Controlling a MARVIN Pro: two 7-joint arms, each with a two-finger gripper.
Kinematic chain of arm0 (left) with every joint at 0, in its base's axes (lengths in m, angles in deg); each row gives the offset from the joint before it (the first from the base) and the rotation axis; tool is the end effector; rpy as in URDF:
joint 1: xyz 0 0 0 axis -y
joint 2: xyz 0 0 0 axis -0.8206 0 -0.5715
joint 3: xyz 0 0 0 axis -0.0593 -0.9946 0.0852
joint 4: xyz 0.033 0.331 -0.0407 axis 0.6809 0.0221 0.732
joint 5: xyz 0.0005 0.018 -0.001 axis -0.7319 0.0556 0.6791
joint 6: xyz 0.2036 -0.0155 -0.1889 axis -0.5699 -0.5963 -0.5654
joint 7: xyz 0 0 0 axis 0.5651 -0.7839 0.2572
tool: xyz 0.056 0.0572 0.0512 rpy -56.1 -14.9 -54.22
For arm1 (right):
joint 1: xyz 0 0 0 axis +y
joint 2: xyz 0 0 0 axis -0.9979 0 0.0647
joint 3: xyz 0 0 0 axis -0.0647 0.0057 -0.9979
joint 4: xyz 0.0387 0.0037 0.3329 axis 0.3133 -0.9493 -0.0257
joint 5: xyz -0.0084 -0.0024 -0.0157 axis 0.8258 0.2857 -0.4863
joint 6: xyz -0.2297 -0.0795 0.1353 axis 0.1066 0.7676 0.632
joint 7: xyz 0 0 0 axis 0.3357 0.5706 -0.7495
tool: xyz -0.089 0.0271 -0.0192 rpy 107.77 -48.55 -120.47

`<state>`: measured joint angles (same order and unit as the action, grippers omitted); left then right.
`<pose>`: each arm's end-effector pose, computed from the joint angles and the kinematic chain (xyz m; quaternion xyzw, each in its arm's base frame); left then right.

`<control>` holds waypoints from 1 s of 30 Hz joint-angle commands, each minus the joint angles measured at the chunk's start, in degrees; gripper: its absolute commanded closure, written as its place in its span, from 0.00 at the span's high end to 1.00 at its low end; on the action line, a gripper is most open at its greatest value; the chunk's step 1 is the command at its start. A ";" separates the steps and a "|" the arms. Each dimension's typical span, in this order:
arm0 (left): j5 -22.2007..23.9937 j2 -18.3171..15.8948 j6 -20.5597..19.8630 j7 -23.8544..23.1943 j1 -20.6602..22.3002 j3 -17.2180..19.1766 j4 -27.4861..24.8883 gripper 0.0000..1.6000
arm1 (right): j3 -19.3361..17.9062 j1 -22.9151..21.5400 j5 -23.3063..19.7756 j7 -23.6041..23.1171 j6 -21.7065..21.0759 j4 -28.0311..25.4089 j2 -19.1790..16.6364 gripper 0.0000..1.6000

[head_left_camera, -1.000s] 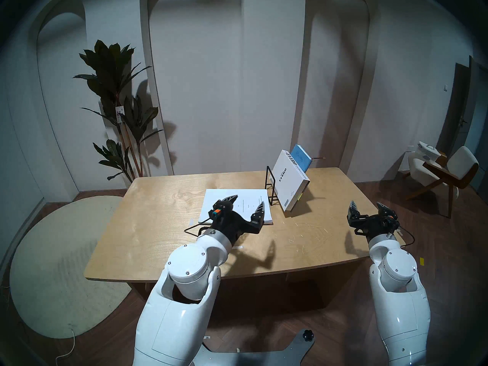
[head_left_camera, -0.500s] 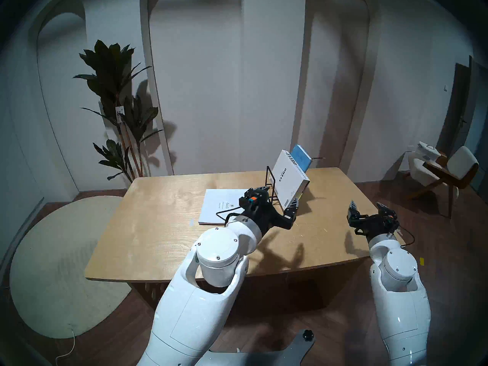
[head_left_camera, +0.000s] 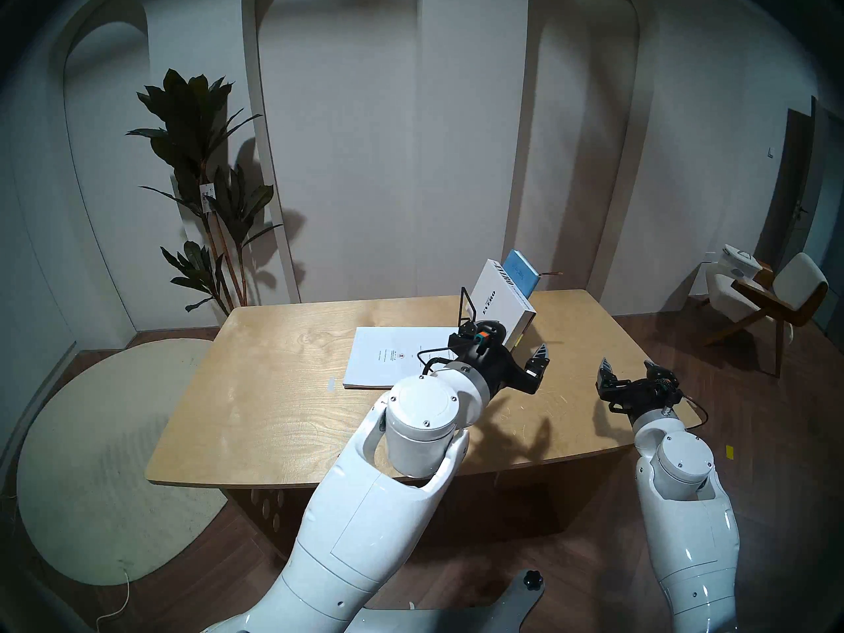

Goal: Stack the books into one stack

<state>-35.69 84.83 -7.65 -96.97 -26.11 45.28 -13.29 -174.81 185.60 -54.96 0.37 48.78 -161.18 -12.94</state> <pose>0.3630 -0.2238 -0.2676 0.6899 -0.2788 0.6331 0.2132 0.3299 -0.1573 -0.3451 0.7315 -0.0432 0.6738 0.0944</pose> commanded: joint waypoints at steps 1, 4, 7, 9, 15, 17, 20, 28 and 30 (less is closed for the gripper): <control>0.58 3.09 -0.61 0.97 6.14 -1.68 2.41 1.00 | 0.17 -3.06 0.14 -0.18 0.41 0.24 -0.84 1.00; 0.73 4.28 -1.34 1.64 8.29 -2.63 4.89 1.00 | 0.31 -3.53 0.17 -0.39 0.50 0.85 -0.99 1.00; 0.95 5.09 -1.78 2.30 9.71 -3.55 6.63 1.00 | 0.14 -3.81 0.11 -0.46 0.66 1.18 -1.14 1.00; 1.24 5.89 -2.15 2.77 10.99 -4.04 7.99 1.00 | -0.60 -3.67 0.44 -0.04 0.74 1.35 -1.54 1.00; 2.48 7.81 -2.78 4.23 13.73 -4.76 11.48 1.00 | -3.32 -3.53 0.42 1.00 0.83 2.65 -2.24 1.00; 2.93 8.71 -3.07 4.73 14.96 -4.82 13.13 1.00 | -3.84 -3.66 0.33 1.27 0.76 3.01 -2.27 1.00; 3.50 9.65 -3.15 5.58 16.25 -4.87 15.09 1.00 | -4.06 -3.77 0.55 1.43 0.84 3.34 -2.46 1.00; 3.37 12.77 -4.77 11.38 20.65 -6.15 22.91 1.00 | -4.21 -4.08 0.71 1.90 0.95 3.84 -2.46 1.00; 3.21 13.75 -5.25 13.25 21.79 -6.58 25.41 1.00 | -4.19 -4.16 0.74 2.01 1.01 3.94 -2.47 1.00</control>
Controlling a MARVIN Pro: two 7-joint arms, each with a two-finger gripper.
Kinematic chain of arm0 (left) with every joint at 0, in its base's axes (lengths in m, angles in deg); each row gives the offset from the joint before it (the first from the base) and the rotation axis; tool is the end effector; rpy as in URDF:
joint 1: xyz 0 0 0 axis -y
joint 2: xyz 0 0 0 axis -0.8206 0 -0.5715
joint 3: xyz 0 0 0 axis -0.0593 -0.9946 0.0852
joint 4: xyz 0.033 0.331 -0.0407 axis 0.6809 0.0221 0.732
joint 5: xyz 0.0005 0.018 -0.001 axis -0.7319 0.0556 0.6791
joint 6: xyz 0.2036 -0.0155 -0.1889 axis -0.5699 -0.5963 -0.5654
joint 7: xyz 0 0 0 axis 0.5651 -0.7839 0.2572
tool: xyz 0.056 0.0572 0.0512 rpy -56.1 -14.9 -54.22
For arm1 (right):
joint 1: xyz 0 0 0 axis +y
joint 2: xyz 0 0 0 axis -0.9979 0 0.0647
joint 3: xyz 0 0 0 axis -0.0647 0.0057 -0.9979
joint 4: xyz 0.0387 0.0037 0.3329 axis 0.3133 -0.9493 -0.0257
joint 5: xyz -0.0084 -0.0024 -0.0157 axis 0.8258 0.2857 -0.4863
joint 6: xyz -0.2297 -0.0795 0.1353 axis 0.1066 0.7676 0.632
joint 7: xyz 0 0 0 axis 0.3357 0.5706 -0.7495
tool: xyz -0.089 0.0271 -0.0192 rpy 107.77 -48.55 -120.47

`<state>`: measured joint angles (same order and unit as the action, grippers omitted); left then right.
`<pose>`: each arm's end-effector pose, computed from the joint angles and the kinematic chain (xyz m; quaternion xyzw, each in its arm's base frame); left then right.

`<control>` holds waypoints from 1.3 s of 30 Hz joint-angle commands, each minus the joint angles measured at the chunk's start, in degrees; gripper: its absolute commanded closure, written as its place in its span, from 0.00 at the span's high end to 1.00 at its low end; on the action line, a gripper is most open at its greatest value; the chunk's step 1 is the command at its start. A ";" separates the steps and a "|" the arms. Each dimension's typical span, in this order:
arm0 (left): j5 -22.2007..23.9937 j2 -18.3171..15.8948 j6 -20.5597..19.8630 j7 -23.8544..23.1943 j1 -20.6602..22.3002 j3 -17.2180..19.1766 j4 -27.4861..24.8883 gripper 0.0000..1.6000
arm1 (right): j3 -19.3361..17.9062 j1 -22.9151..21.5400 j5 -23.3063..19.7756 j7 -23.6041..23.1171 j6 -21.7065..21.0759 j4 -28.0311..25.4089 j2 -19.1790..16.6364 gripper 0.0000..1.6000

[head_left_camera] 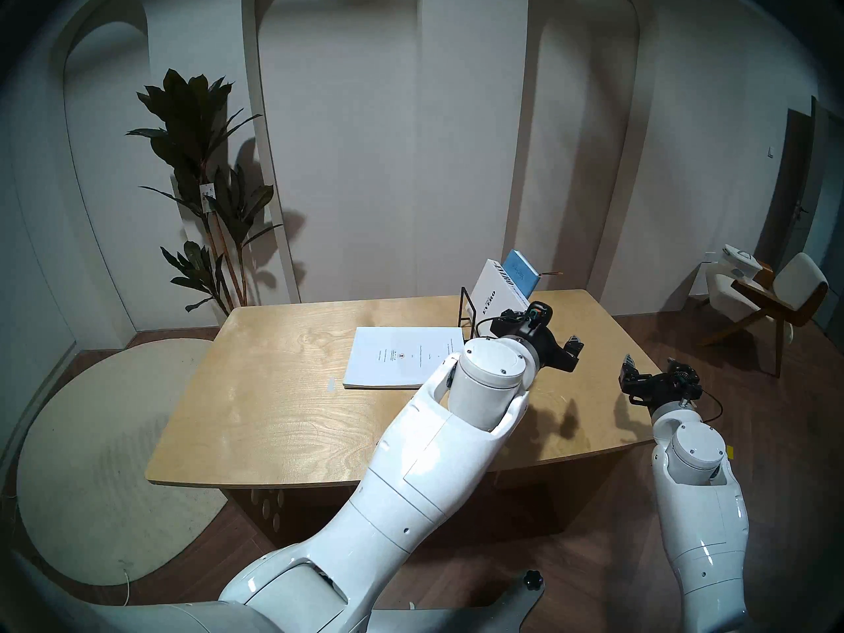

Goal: Stack the books into one stack

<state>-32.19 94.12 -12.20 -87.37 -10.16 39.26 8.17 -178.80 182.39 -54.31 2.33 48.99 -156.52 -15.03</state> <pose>0.4310 -0.3037 -0.2621 0.7333 -0.2874 0.5911 0.1741 0.3394 -0.2043 -0.3409 0.7254 -0.0721 0.6681 0.1491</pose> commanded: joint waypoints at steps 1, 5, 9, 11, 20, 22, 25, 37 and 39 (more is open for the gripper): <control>-0.06 5.49 -1.25 4.55 7.05 -0.61 6.09 1.00 | -0.19 -0.99 0.12 0.10 0.84 -0.65 -0.38 1.00; 0.14 6.96 -1.98 8.07 8.52 -1.08 10.27 1.00 | -0.15 -1.11 0.19 0.25 0.99 -0.50 -0.38 1.00; -0.12 8.52 -2.35 12.68 9.92 -0.45 13.84 1.00 | -0.11 -1.19 0.25 0.38 1.09 -0.39 -0.39 1.00; -0.29 9.74 -2.27 14.95 11.09 -0.05 15.85 1.00 | -0.09 -1.22 0.29 0.42 1.20 -0.34 -0.39 1.00; 1.37 13.08 -1.01 24.03 13.94 1.92 21.73 1.00 | -0.02 -1.30 0.39 0.56 1.70 -0.16 -0.39 1.00; 2.21 13.93 -0.18 25.90 14.68 2.36 23.47 1.00 | -0.01 -1.31 0.40 0.58 1.87 -0.12 -0.39 1.00; 5.60 14.93 1.50 27.05 15.90 2.80 27.03 1.00 | 0.01 -1.31 0.42 0.59 2.16 -0.05 -0.39 1.00; 12.77 14.93 11.99 25.53 18.19 3.74 36.39 1.00 | 0.00 -1.34 0.48 0.46 2.65 0.13 -0.38 1.00; 13.42 14.93 13.66 24.77 18.97 3.97 37.85 1.00 | -0.02 -1.35 0.49 0.42 2.68 0.16 -0.37 1.00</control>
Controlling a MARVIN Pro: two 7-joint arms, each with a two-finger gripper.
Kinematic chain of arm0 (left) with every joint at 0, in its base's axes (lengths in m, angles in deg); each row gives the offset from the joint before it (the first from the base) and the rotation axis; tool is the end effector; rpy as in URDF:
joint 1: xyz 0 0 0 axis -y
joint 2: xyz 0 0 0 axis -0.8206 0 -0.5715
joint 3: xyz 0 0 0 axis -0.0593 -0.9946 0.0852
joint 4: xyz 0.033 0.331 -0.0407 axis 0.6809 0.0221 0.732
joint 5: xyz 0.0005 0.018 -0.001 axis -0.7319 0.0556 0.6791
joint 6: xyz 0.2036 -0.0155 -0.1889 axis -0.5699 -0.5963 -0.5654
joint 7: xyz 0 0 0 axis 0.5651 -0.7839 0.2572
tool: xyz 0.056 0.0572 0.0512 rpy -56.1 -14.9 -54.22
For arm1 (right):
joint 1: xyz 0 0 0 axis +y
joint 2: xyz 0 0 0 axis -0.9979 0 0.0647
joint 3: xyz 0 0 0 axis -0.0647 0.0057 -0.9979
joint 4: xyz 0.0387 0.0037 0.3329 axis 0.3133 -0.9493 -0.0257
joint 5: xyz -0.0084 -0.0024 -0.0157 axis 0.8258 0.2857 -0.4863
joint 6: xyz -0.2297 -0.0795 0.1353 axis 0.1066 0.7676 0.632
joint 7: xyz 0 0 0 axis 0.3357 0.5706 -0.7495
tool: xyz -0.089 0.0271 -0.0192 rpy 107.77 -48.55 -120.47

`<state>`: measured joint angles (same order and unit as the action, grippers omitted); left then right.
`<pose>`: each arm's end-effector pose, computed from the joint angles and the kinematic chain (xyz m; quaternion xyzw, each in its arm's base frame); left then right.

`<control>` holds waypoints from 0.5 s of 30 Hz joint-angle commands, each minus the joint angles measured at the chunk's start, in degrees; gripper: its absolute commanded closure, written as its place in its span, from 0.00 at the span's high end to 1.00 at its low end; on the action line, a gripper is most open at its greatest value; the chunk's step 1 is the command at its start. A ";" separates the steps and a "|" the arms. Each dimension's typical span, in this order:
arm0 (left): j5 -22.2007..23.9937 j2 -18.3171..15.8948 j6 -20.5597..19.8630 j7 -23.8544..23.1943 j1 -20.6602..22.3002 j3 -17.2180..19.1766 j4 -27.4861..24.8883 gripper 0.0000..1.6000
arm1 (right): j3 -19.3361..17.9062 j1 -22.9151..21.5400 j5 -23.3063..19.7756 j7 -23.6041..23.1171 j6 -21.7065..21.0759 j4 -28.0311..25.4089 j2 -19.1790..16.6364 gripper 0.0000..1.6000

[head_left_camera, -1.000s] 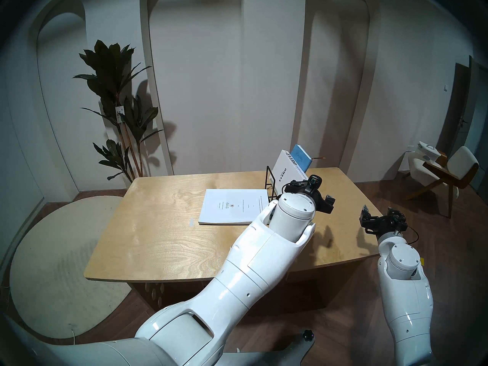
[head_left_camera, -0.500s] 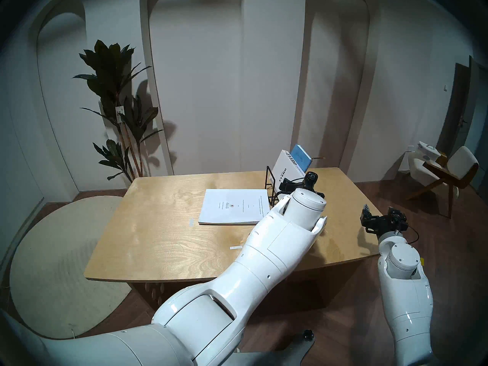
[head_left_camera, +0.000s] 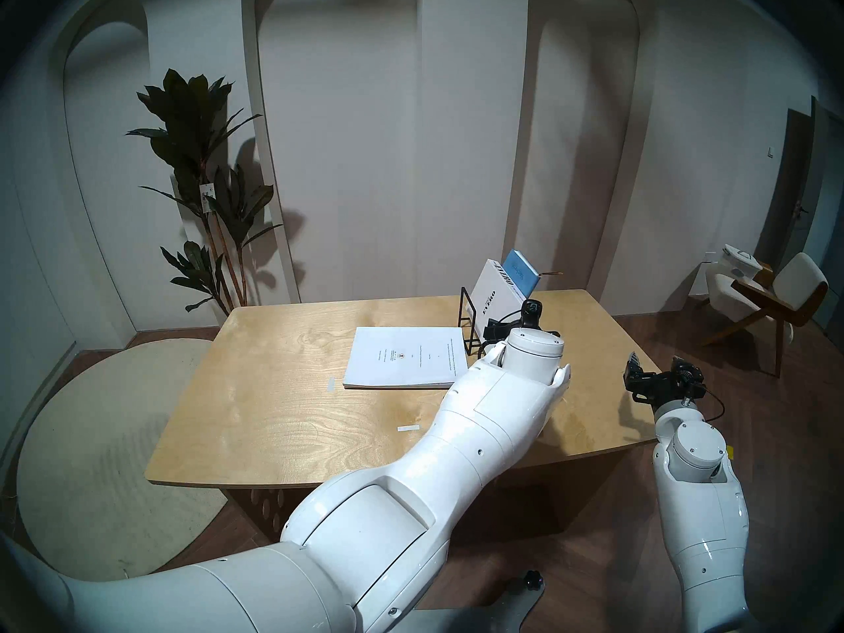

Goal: Stack the books into one stack

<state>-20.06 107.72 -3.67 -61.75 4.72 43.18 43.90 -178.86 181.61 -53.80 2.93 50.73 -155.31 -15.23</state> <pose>0.5004 -0.3455 -0.2881 0.8281 -0.1206 0.5433 0.0676 0.3429 -0.2085 -0.3400 0.7163 -0.0734 0.6756 0.1585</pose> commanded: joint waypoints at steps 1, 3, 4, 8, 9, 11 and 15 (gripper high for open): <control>1.65 1.33 6.03 -0.78 4.40 0.19 2.74 1.00 | 0.03 -0.57 -0.01 -0.21 0.95 -1.04 -0.16 1.00; 1.73 1.33 7.27 -1.11 5.29 0.31 4.29 1.00 | 0.02 -0.58 0.00 -0.26 0.98 -1.02 -0.15 1.00; 1.99 1.33 8.47 -1.51 6.00 0.59 5.75 1.00 | 0.00 -0.59 0.01 -0.30 1.00 -1.00 -0.14 1.00; 2.66 1.33 10.28 -2.46 7.21 1.20 8.27 1.00 | -0.02 -0.61 0.04 -0.36 1.03 -0.97 -0.13 1.00; 3.00 1.33 10.98 -2.91 7.54 1.62 9.12 0.98 | -0.03 -0.61 0.04 -0.38 1.04 -0.96 -0.13 1.00; 3.22 1.33 12.35 -3.48 8.32 1.78 10.75 0.48 | -0.04 -0.63 0.06 -0.42 1.06 -0.95 -0.11 1.00; 3.78 1.33 13.81 -4.09 10.13 2.45 14.25 0.00 | -0.07 -0.63 0.08 -0.48 1.13 -0.93 -0.09 1.00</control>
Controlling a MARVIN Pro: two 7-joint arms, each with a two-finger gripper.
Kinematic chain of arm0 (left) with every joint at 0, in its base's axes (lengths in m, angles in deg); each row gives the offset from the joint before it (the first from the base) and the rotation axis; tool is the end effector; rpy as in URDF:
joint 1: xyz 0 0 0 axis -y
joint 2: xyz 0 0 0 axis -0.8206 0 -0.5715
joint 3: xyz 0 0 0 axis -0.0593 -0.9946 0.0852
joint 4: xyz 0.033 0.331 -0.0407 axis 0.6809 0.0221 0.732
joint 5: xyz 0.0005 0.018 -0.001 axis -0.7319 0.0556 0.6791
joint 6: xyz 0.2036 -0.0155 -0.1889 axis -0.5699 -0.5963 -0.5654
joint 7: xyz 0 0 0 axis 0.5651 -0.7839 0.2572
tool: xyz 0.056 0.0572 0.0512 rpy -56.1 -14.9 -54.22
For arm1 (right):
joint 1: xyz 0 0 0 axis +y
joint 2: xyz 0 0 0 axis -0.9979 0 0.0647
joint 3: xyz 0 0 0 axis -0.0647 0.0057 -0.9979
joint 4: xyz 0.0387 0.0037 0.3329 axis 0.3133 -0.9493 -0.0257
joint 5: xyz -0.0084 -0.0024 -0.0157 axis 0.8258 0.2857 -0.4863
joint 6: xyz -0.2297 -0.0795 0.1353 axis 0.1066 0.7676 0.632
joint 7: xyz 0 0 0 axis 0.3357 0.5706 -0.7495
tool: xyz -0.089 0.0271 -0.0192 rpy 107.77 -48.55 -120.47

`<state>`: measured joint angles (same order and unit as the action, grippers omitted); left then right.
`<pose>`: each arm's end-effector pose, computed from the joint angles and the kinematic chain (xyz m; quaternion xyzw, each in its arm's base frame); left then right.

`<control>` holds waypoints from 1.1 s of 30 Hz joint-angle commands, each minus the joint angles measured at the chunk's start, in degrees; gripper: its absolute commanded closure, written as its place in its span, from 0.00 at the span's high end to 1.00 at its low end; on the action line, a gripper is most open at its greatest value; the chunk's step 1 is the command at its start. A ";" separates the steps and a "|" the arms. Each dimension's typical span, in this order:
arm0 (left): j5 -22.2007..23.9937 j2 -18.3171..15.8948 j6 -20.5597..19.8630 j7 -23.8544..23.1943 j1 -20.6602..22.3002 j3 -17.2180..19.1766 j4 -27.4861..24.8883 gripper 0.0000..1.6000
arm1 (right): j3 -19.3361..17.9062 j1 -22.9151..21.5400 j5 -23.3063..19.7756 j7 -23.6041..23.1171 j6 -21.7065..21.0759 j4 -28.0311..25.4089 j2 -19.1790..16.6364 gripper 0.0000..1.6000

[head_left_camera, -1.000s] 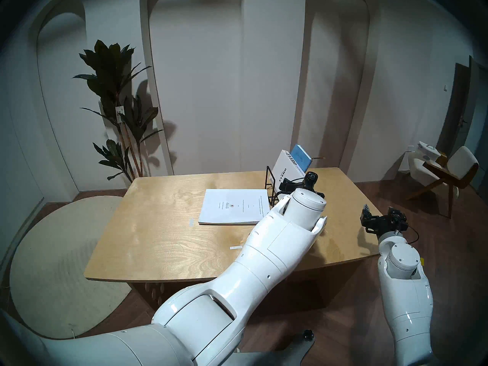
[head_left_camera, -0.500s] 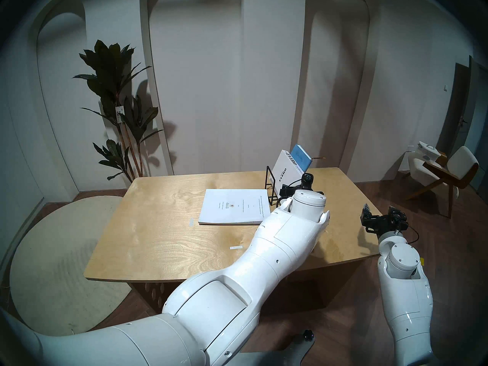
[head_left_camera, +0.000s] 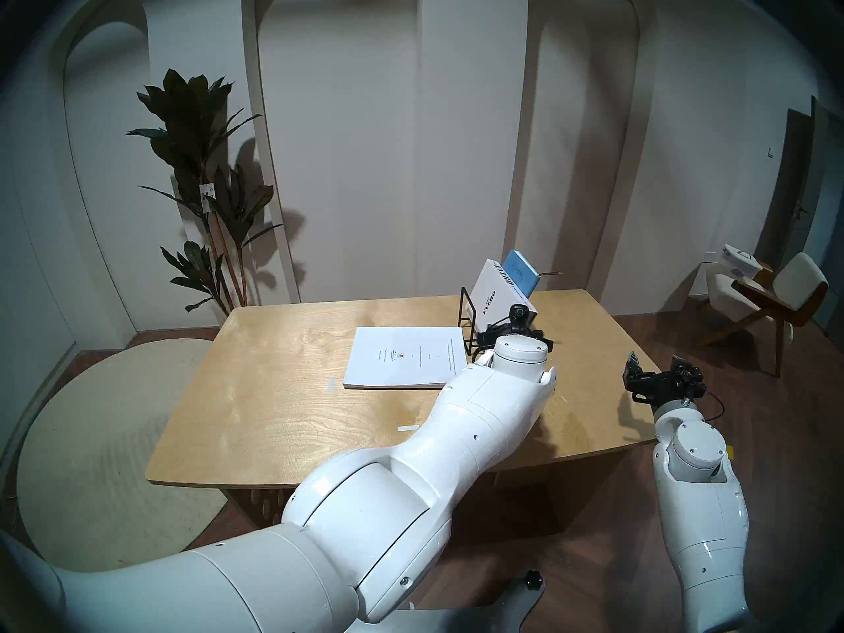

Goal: Stack the books into one stack

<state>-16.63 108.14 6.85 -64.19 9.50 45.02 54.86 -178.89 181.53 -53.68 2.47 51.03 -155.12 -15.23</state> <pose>0.5234 -0.3342 -0.2984 0.8200 -0.0846 0.5592 0.0876 0.3434 -0.2082 -0.3402 0.7157 -0.0703 0.6770 0.1567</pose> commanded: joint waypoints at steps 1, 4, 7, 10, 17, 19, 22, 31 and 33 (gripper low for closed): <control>0.35 0.90 4.08 -1.74 5.82 0.65 4.32 0.00 | -0.05 -0.56 -0.03 -0.04 0.85 -1.11 -0.08 1.00; 0.45 0.90 5.30 -1.62 7.28 1.00 7.08 0.00 | -0.07 -0.56 -0.01 -0.08 0.90 -1.11 -0.07 1.00; -0.25 0.90 6.70 -1.03 8.42 0.50 9.15 0.00 | -0.08 -0.56 0.00 -0.11 0.94 -1.10 -0.05 1.00; -1.60 0.90 8.31 0.47 9.07 -0.41 10.54 0.00 | -0.10 -0.56 0.02 -0.14 0.99 -1.09 -0.04 1.00; -6.54 -0.68 11.85 2.90 10.62 -4.99 14.35 0.00 | -0.13 -0.56 0.05 -0.20 1.09 -1.07 0.00 1.00; -7.59 -1.51 12.64 3.59 10.63 -6.01 15.05 0.00 | -0.14 -0.56 0.06 -0.21 1.11 -1.07 0.00 1.00; -8.30 -2.46 12.92 3.74 10.73 -6.76 15.90 0.00 | -0.14 -0.56 0.07 -0.22 1.13 -1.07 0.01 1.00; -7.93 -5.54 14.78 3.42 11.35 -6.41 16.06 0.00 | -0.17 -0.56 0.10 -0.25 1.24 -1.07 0.05 1.00; -7.95 -5.76 15.31 3.32 11.16 -6.45 15.51 0.00 | -0.17 -0.56 0.10 -0.25 1.24 -1.07 0.05 1.00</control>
<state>-23.97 104.59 20.05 -61.43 18.00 38.57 72.68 -178.97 181.45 -53.51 2.11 51.51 -154.99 -15.22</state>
